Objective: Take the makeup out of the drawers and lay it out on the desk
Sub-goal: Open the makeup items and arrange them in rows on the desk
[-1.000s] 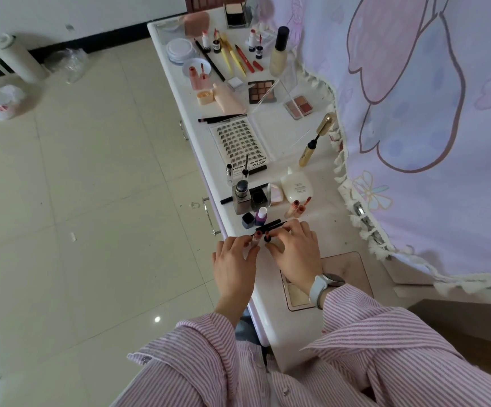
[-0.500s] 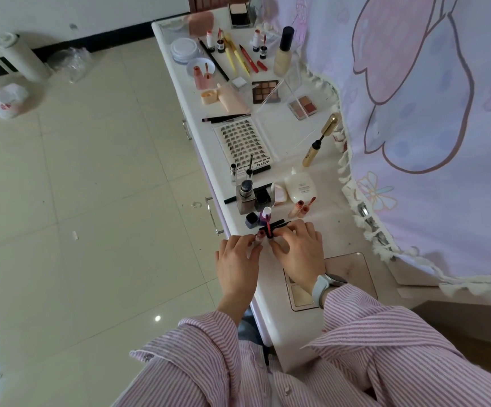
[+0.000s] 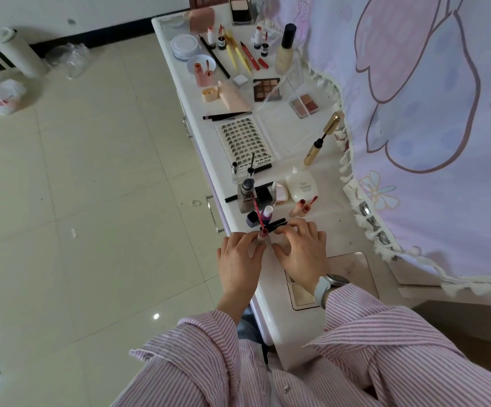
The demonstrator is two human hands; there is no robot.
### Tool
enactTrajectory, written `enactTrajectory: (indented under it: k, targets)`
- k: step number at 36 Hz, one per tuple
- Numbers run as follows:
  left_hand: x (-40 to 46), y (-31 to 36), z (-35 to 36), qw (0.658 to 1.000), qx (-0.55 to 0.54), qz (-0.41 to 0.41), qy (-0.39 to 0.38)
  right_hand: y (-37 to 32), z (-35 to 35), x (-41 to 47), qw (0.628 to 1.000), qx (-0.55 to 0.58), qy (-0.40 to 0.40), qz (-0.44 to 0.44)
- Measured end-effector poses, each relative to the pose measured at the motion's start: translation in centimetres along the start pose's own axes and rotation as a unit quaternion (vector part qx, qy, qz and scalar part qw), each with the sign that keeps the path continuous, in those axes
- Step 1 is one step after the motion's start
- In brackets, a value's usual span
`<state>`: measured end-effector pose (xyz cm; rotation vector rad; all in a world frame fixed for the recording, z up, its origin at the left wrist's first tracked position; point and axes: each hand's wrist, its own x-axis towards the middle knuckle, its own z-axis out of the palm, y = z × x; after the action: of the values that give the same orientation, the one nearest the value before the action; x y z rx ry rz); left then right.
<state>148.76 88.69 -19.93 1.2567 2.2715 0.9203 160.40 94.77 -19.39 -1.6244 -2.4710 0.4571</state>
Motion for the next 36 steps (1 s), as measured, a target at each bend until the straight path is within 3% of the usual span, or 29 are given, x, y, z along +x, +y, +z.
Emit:
enactTrajectory:
  k: [7, 20, 36]
  targets:
    - [0.4, 0.0, 0.2, 1.000, -0.007, 0.016, 0.001, -0.3, 1.3, 0.2, 0.996, 0.008, 0.085, -0.014]
    - [0.2, -0.6, 0.4, 0.999, -0.024, 0.022, 0.016, -0.4, 1.2, 0.1, 0.994, 0.071, 0.085, -0.012]
    - [0.4, -0.6, 0.4, 1.000, -0.028, -0.009, 0.001, 0.1, 1.8, 0.2, 0.995, 0.037, 0.087, -0.031]
